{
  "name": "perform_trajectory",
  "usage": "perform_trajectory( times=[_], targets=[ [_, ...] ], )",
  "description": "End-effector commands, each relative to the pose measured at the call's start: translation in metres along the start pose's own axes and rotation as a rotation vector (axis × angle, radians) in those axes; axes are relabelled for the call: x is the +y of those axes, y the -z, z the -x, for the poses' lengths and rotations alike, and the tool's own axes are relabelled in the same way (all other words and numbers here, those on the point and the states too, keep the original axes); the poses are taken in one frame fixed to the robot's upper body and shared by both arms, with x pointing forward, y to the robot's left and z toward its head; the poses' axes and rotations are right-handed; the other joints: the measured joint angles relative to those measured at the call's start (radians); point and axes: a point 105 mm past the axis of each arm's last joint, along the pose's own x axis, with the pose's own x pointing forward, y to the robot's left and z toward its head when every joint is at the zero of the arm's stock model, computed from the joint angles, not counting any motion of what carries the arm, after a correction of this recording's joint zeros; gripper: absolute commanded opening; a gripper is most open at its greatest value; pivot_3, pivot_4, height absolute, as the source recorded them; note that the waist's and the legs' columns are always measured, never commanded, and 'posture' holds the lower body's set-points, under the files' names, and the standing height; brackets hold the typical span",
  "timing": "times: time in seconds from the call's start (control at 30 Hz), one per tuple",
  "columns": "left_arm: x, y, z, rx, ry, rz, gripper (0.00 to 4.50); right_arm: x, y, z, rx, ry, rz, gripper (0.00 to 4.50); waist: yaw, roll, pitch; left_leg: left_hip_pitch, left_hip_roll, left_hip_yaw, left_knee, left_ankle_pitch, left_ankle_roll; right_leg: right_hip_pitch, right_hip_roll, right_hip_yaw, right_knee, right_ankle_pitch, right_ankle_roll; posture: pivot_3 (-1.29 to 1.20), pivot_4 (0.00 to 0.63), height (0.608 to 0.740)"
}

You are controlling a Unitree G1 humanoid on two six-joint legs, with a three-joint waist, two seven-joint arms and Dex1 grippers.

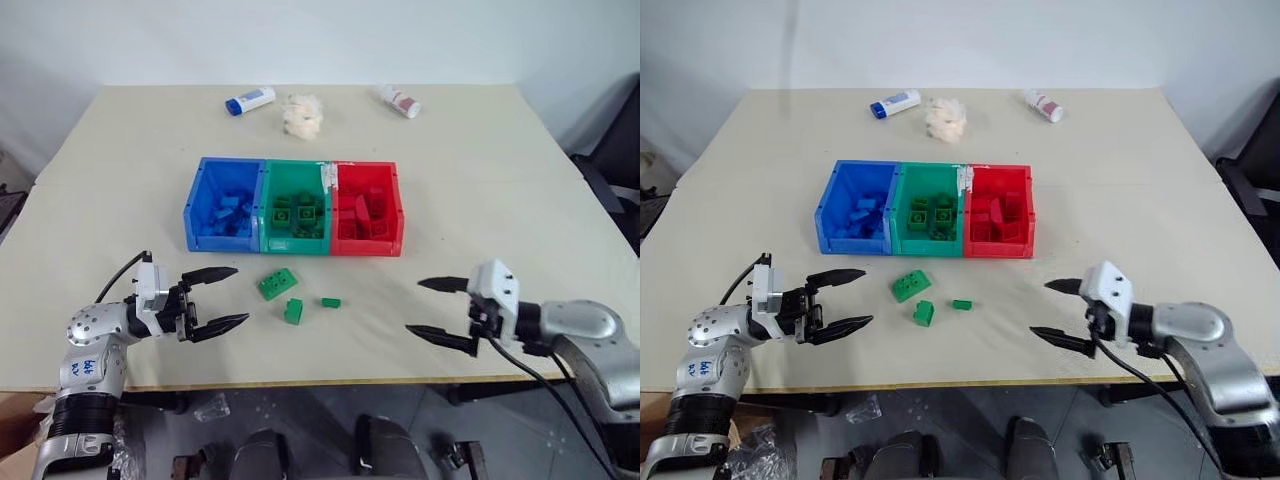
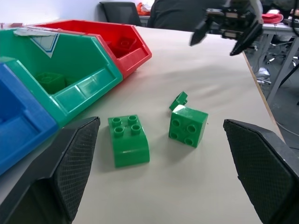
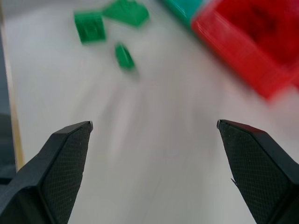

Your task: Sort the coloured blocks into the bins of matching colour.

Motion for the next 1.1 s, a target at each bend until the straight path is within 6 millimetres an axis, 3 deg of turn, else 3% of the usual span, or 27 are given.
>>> perform_trajectory(
  times=[0.03,0.1,0.2,0.4,0.8,1.03,1.1],
  targets=[
    [-0.003,-0.008,0.000,-0.013,-0.006,-0.034,4.50,0.002,-0.001,-0.023,-0.031,-0.040,0.020,4.47,0.002,0.000,0.000,0.000,0.000,0.000,0.000,0.000,0.000,0.000,0.000,0.000,0.001,0.000,0.000,0.00,0.150,0.740],
    [-0.009,-0.008,-0.001,-0.015,-0.006,-0.036,4.50,0.002,-0.004,-0.051,-0.054,-0.057,0.022,4.47,0.002,0.000,0.000,-0.001,0.000,0.000,0.000,0.000,0.000,0.000,0.000,0.000,0.000,0.000,0.000,0.00,0.150,0.740],
    [-0.015,-0.008,-0.001,-0.014,-0.019,-0.035,4.50,0.006,-0.009,-0.079,-0.068,-0.094,0.023,4.47,0.000,0.000,0.000,-0.001,0.000,0.001,0.000,0.000,0.000,0.000,0.000,0.000,0.000,0.000,0.000,0.00,0.150,0.740],
    [-0.029,-0.005,0.001,-0.014,-0.045,-0.020,4.50,0.009,-0.003,-0.116,-0.023,-0.114,0.053,4.47,0.002,0.000,0.000,-0.001,0.000,0.000,0.000,0.000,0.000,0.000,0.000,0.000,0.000,0.000,0.000,0.00,0.150,0.740],
    [-0.036,-0.003,0.006,-0.012,-0.086,-0.010,4.50,0.013,-0.018,-0.105,-0.067,-0.126,0.082,0.54,0.001,0.000,0.000,-0.001,0.000,0.000,0.000,0.000,0.000,0.000,0.000,0.000,0.001,0.000,0.000,0.00,0.150,0.740],
    [-0.035,-0.002,0.003,-0.021,-0.083,-0.004,4.50,0.002,-0.060,-0.105,-0.206,-0.078,0.083,0.51,-0.001,0.000,0.000,-0.001,0.000,0.000,0.000,0.000,0.000,-0.001,0.000,0.000,0.000,0.000,0.000,0.00,0.150,0.740],
    [-0.034,-0.002,0.003,-0.022,-0.086,-0.006,4.50,-0.016,-0.082,-0.114,-0.266,-0.020,0.094,0.51,-0.003,0.000,0.000,-0.001,0.000,0.000,0.000,0.000,0.000,-0.001,0.000,0.000,0.001,0.000,0.000,0.00,0.150,0.740]
  ],
)
